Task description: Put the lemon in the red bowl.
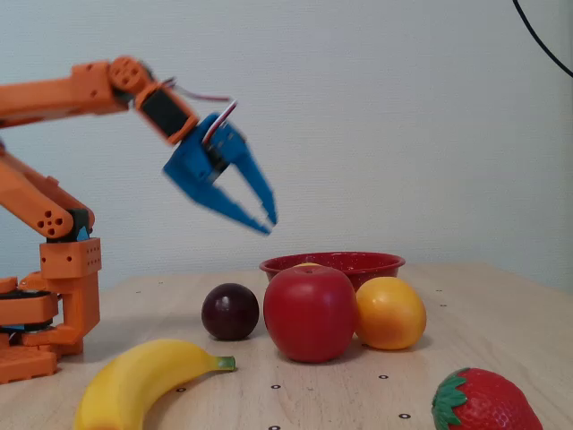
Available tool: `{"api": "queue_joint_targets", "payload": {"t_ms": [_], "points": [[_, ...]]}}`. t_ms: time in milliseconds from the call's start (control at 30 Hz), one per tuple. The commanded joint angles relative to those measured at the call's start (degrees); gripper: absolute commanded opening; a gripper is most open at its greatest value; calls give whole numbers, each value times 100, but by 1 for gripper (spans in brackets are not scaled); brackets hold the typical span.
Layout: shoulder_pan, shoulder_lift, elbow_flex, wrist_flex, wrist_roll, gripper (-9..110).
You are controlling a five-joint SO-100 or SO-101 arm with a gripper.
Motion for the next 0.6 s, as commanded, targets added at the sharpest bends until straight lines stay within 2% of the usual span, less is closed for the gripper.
{"api": "queue_joint_targets", "payload": {"t_ms": [0, 267, 567], "points": [[-237, 721, 281, -281, 158, 0], [-246, 2426, 2602, -1063, 316, 0], [-149, 3480, 4078, -1485, 334, 0]]}}
